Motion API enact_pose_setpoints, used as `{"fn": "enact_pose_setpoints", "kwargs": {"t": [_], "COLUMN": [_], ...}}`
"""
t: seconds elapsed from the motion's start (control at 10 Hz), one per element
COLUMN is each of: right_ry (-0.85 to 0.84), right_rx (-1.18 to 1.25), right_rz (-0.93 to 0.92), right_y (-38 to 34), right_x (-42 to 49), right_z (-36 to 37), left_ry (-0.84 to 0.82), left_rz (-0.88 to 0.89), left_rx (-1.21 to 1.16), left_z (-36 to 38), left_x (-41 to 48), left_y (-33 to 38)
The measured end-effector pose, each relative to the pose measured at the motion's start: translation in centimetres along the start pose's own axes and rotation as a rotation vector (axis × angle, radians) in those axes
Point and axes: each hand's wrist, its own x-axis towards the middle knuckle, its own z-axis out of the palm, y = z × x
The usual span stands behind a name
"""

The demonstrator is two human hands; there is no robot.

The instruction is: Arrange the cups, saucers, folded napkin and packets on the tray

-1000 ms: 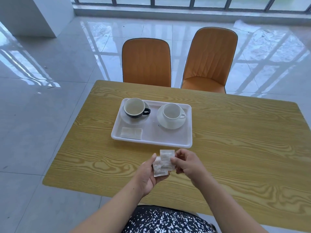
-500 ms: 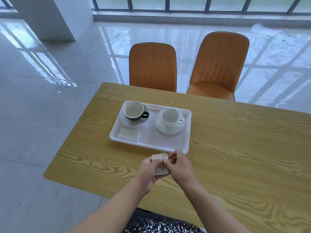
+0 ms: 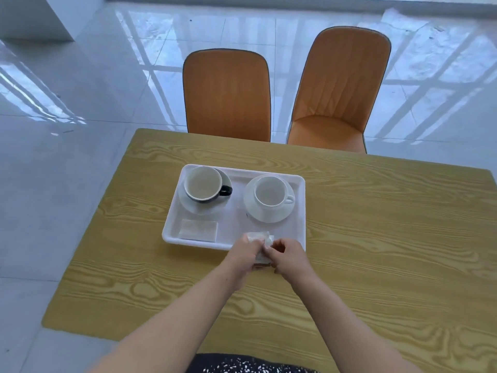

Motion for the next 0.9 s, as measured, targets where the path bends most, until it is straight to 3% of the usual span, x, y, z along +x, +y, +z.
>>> {"fn": "enact_pose_setpoints", "kwargs": {"t": [0.1, 0.2, 0.6, 0.9], "right_ry": [0.035, 0.064, 0.201, 0.252], "right_rx": [0.031, 0.004, -0.387, -0.35], "right_rz": [0.062, 0.095, 0.064, 0.071], "right_y": [0.0, 0.1, 0.7, 0.3], "right_x": [1.9, 3.7, 6.1, 6.0], "right_z": [-0.2, -0.6, 0.6, 0.7], "left_ry": [0.072, 0.101, 0.249, 0.188], "left_rz": [0.003, 0.125, 0.216, 0.239], "left_rx": [0.229, 0.524, 0.669, 0.746], "left_z": [-0.5, -1.3, -1.7, -2.1], "left_x": [2.2, 4.4, 7.7, 8.1], "left_y": [0.8, 0.9, -0.6, -0.2]}}
